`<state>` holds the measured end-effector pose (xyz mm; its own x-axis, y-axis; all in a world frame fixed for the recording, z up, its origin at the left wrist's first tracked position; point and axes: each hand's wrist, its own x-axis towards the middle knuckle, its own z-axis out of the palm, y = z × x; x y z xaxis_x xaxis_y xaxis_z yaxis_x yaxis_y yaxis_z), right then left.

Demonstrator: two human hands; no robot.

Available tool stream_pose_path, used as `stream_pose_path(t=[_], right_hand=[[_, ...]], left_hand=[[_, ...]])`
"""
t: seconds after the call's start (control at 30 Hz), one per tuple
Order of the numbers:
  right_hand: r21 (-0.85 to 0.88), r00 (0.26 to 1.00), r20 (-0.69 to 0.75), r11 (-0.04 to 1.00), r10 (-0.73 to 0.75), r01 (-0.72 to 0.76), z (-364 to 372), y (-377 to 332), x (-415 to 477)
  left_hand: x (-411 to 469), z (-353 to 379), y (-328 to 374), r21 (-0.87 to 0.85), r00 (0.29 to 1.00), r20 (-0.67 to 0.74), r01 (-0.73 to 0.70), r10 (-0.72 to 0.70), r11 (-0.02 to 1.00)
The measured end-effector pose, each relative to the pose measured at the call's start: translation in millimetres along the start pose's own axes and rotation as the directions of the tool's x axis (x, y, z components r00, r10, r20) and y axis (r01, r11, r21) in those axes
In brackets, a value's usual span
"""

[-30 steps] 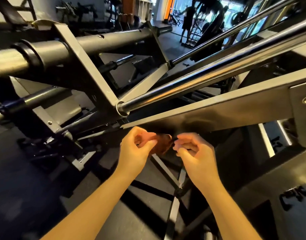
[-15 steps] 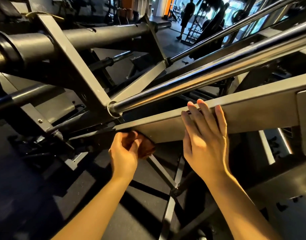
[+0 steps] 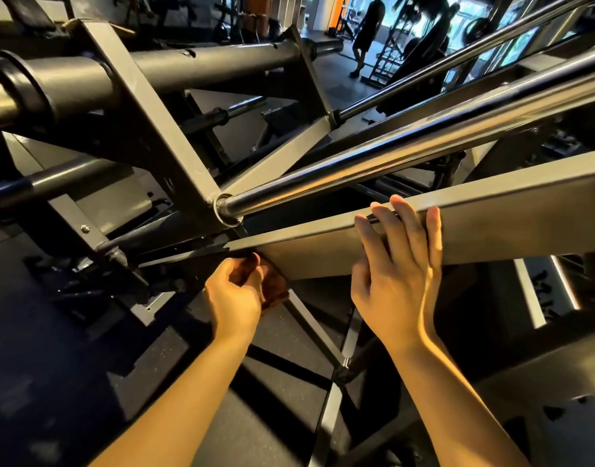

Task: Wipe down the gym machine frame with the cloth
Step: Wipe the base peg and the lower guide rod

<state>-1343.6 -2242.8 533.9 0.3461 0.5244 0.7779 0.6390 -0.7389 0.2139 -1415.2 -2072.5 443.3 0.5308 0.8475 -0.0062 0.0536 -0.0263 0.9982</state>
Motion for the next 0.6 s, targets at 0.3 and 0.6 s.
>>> stream_pose_path(t=[0.3,0.6], right_hand=[[0.069,0.994,-0.09,0.996,0.063,-0.056,6,-9,0],[0.075,0.998,-0.043,0.996,0.051,-0.048,3,-10,-3]], left_hand=[[-35,21,9,0.045,0.992,0.111,-0.063,0.057,0.997],[20,-4,-20,0.052,0.983,-0.054,0.18,-0.177,0.982]])
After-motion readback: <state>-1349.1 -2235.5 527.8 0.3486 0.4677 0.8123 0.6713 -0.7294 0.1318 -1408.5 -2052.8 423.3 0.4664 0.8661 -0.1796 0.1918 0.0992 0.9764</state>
